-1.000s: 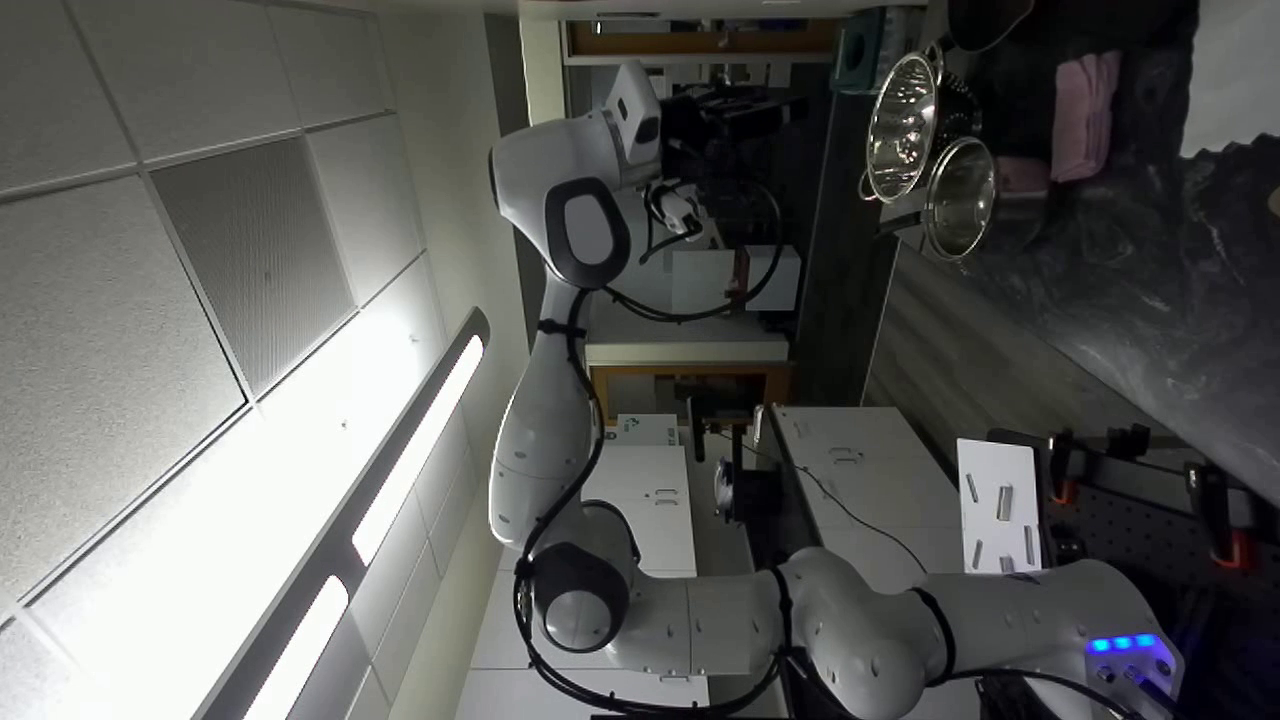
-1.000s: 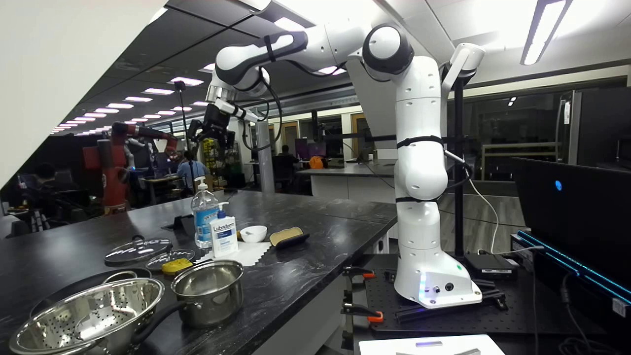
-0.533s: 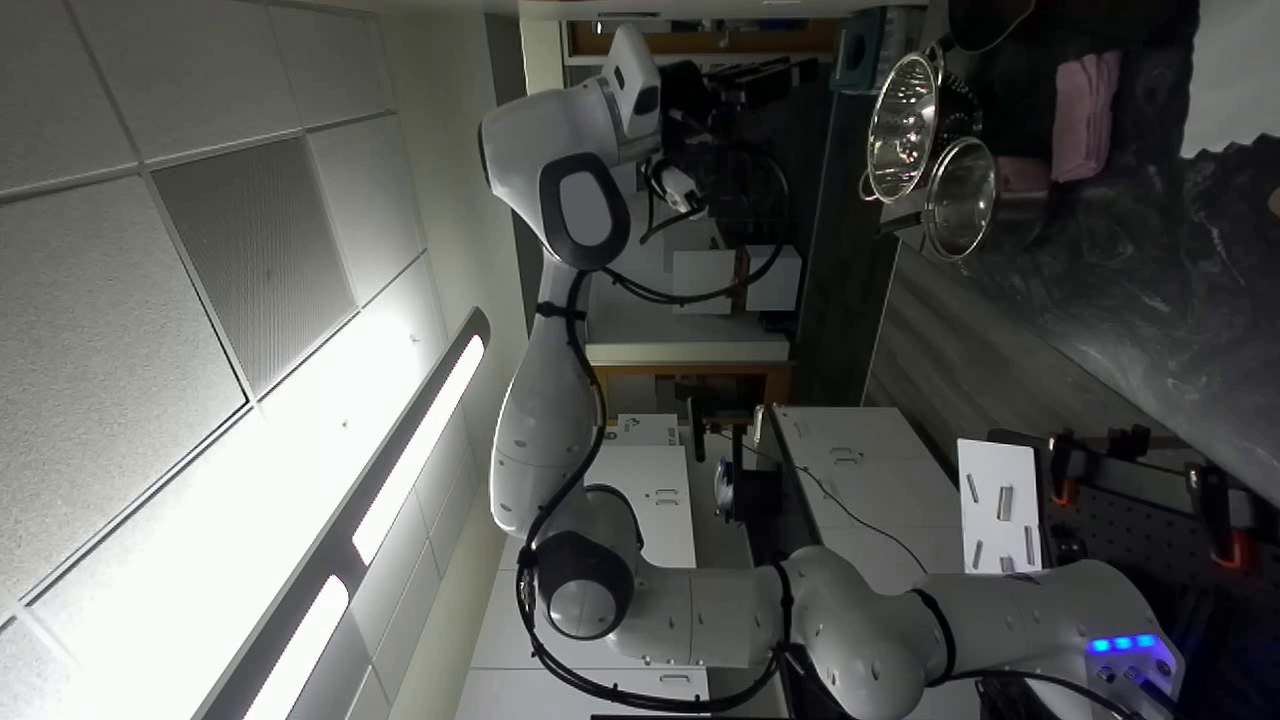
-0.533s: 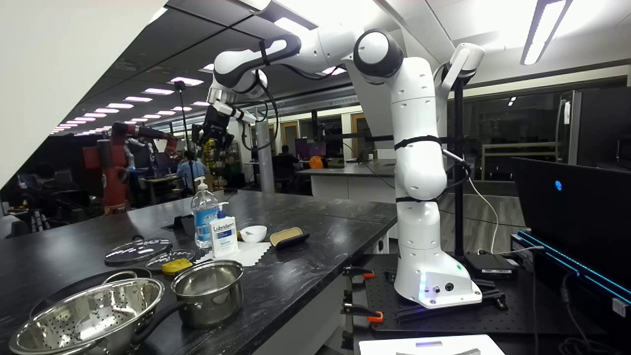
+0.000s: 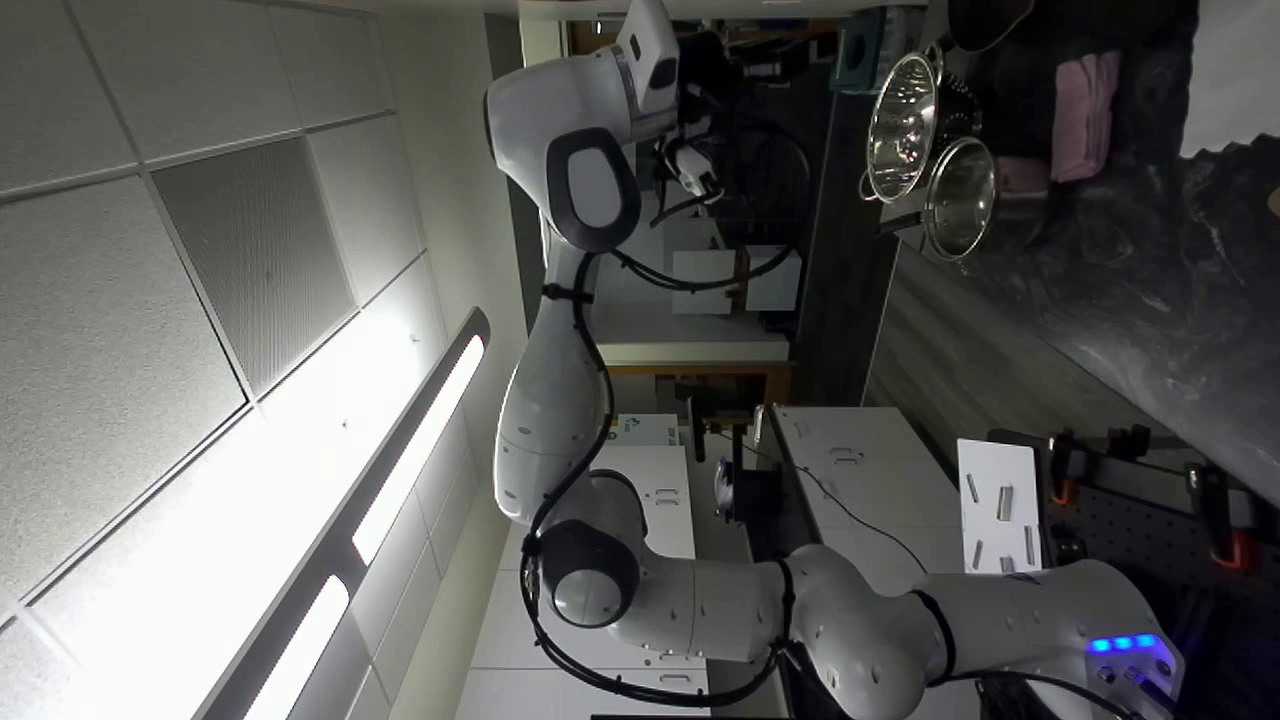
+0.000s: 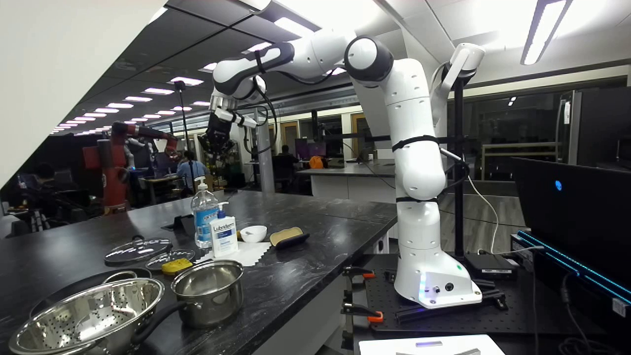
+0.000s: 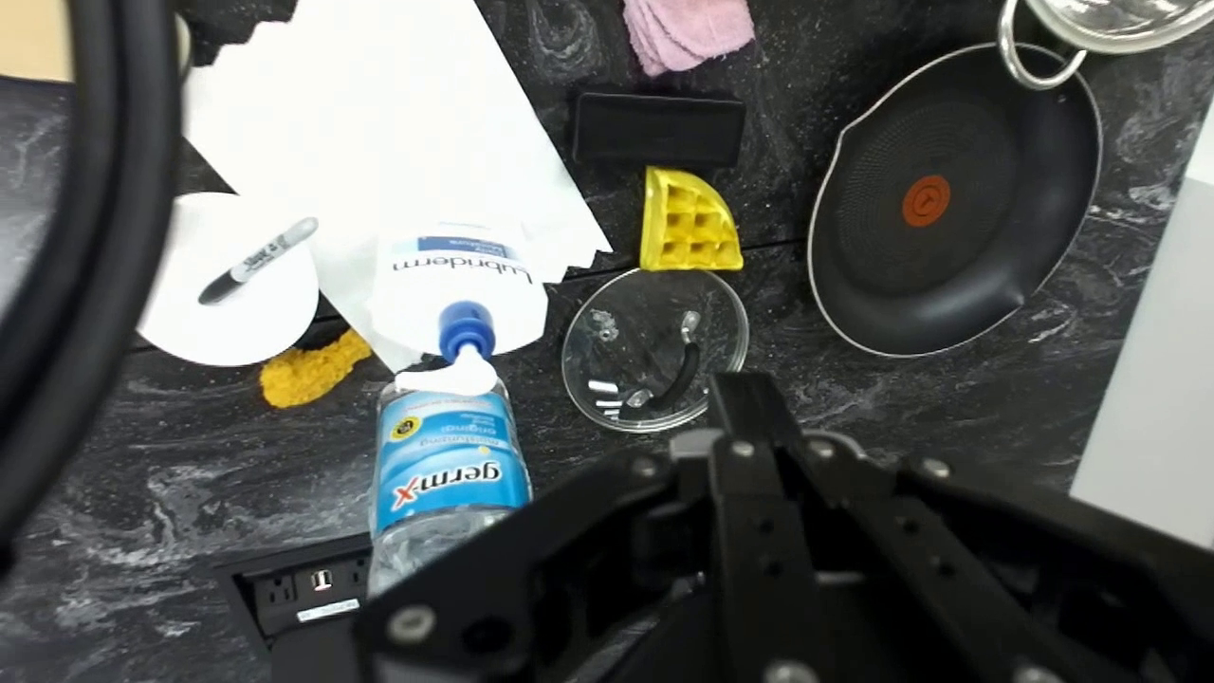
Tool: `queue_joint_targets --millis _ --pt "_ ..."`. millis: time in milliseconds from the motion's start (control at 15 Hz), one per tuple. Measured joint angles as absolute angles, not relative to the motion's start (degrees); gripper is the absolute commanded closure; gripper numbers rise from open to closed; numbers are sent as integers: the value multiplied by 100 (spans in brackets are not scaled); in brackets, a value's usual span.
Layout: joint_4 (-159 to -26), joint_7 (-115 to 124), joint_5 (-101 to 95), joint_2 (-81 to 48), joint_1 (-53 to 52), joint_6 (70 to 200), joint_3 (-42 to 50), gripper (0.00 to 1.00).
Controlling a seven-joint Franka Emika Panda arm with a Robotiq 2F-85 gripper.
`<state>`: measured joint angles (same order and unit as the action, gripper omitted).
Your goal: Push down on the small hand soap bottle
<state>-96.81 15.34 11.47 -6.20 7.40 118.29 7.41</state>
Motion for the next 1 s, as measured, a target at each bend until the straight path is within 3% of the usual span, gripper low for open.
queue_joint_targets --millis 1000 --pt "-8675 1514 1034 -1437 777 11425 771 100"
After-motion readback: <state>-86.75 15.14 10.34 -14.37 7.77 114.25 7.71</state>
